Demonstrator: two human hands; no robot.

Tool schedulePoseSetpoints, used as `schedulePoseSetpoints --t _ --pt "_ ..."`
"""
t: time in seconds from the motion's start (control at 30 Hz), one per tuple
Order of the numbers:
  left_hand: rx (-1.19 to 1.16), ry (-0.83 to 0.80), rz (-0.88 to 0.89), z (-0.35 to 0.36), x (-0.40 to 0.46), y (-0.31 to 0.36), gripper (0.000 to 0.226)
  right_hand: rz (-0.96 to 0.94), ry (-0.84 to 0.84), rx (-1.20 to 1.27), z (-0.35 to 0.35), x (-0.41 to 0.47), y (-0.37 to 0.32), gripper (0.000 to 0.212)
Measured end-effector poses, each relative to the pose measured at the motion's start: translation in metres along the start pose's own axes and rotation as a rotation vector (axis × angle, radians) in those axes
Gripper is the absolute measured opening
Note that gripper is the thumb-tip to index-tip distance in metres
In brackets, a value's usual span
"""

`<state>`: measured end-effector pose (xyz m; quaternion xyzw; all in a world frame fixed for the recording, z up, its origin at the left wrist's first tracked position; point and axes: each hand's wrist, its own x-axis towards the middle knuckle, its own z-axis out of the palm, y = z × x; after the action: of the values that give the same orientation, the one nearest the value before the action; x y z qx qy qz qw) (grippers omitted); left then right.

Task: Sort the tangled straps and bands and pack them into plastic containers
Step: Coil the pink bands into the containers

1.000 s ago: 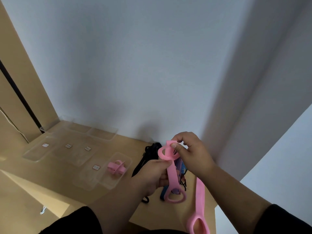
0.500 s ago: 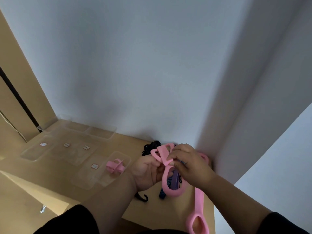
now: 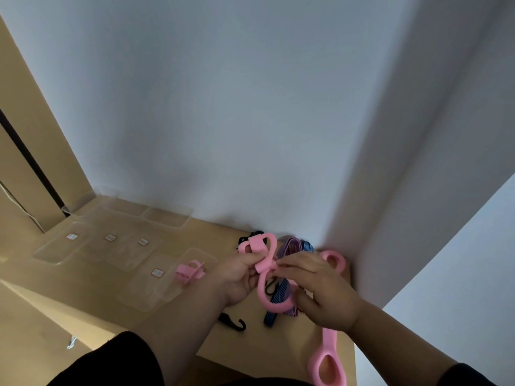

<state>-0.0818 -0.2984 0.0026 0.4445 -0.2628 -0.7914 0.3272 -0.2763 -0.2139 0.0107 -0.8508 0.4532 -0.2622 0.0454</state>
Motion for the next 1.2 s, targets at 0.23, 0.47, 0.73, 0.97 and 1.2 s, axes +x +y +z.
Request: schedulePoseSetpoints --t 0.23,0.47,0.73,0.97,1.2 --pt "0.02 0.048 -0.052 -0.002 0.0 0.004 0.021 -0.051 -0.035 -0.171 0.014 -0.003 -0.003 0.029" --pt "0.01 0.029 0.005 -0.006 -0.005 -0.001 0.025 -0.047 0.059 -0.064 0.019 -0.001 -0.01 0.023" --pt "0.133 -0.057 0.05 -0.006 -0.013 -0.006 0.028 0.45 0.192 0.296 0.016 0.014 -0.026 0.021" --pt "0.187 -0.074 0.077 -0.008 -0.012 -0.008 0.017 0.511 0.228 0.757 0.012 0.024 -0.03 0.029" --pt "0.297 -0.14 0.113 -0.007 -0.017 -0.01 0.024 0.551 -0.006 0.395 0.013 0.039 -0.017 0.023"
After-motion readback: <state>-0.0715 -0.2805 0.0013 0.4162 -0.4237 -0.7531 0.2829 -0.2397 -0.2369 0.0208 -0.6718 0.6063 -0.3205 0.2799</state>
